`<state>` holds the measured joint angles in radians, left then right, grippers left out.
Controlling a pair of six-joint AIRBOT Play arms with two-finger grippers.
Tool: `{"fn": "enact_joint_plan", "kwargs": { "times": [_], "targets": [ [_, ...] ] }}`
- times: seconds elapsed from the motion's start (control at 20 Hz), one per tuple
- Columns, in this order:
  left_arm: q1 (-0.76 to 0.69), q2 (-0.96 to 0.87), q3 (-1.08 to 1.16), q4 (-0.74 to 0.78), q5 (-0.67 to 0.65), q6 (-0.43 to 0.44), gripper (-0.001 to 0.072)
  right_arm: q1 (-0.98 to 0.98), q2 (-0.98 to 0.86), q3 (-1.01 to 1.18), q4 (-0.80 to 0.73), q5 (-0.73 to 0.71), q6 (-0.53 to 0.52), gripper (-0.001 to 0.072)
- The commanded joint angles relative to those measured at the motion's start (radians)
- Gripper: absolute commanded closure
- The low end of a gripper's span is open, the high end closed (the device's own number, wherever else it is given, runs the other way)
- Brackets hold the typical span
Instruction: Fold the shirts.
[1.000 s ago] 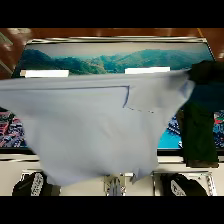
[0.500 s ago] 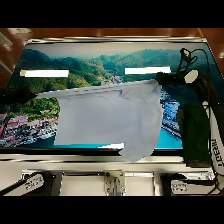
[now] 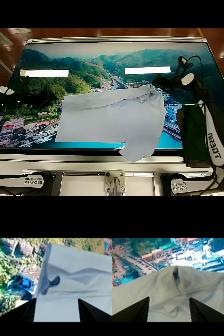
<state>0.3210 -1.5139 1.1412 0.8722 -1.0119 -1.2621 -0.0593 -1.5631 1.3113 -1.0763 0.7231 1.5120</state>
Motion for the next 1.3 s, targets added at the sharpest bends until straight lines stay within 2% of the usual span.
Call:
{"fn": "enact_joint_plan", "kwargs": {
  "times": [0.0, 0.1, 0.15, 0.2, 0.25, 0.3, 0.35, 0.5, 0.6, 1.05, 1.1, 1.15, 1.2, 1.25],
  "targets": [
    [0.105, -0.019, 0.084, 0.113, -0.312, -0.010, 0.0104, -0.075, 0.106, 0.000, -0.161, 0.310, -0.016, 0.0099],
    [0.208, -0.006, 0.076, 0.189, -0.494, -0.030, 0.0127, -0.163, 0.176, -0.008, -0.292, 0.592, -0.008, 0.0102],
    [0.251, 0.009, 0.034, 0.215, -0.549, -0.023, 0.0225, -0.217, 0.213, -0.045, -0.292, 0.706, -0.050, 0.0102],
    [0.293, 0.037, -0.042, 0.240, -0.563, 0.003, 0.0231, -0.270, 0.259, -0.106, -0.291, 0.761, -0.076, 0.0102],
    [0.329, 0.065, -0.131, 0.242, -0.549, 0.025, 0.0217, -0.329, 0.314, -0.190, -0.286, 0.762, -0.077, 0.0101],
    [0.361, 0.087, -0.228, 0.229, -0.517, 0.046, 0.0107, -0.381, 0.365, -0.271, -0.261, 0.736, -0.077, 0.0101],
    [0.381, 0.095, -0.306, 0.202, -0.492, 0.071, 0.0026, -0.431, 0.413, -0.354, -0.218, 0.702, -0.077, 0.0101],
    [0.391, 0.086, -0.440, 0.065, -0.426, 0.181, 0.0027, -0.494, 0.483, -0.494, -0.092, 0.635, -0.085, 0.0101],
    [0.369, 0.084, -0.457, 0.031, -0.377, 0.185, 0.0028, -0.494, 0.482, -0.512, -0.058, 0.626, -0.086, 0.0101],
    [0.244, 0.003, -0.457, -0.002, -0.327, 0.175, 0.0031, -0.494, 0.483, -0.512, -0.022, 0.573, -0.087, 0.0101],
    [0.233, 0.000, -0.457, -0.010, -0.309, 0.165, 0.0041, -0.494, 0.483, -0.512, -0.023, 0.570, -0.087, 0.0101],
    [0.221, 0.000, -0.457, -0.018, -0.294, 0.157, 0.0086, -0.494, 0.483, -0.512, -0.023, 0.570, -0.087, 0.0101],
    [0.206, 0.000, -0.457, -0.021, -0.284, 0.150, 0.0167, -0.494, 0.483, -0.512, -0.023, 0.571, -0.086, 0.0101],
    [0.191, 0.000, -0.457, -0.020, -0.277, 0.146, 0.0286, -0.494, 0.483, -0.512, -0.025, 0.577, -0.084, 0.0101]
  ]
}}
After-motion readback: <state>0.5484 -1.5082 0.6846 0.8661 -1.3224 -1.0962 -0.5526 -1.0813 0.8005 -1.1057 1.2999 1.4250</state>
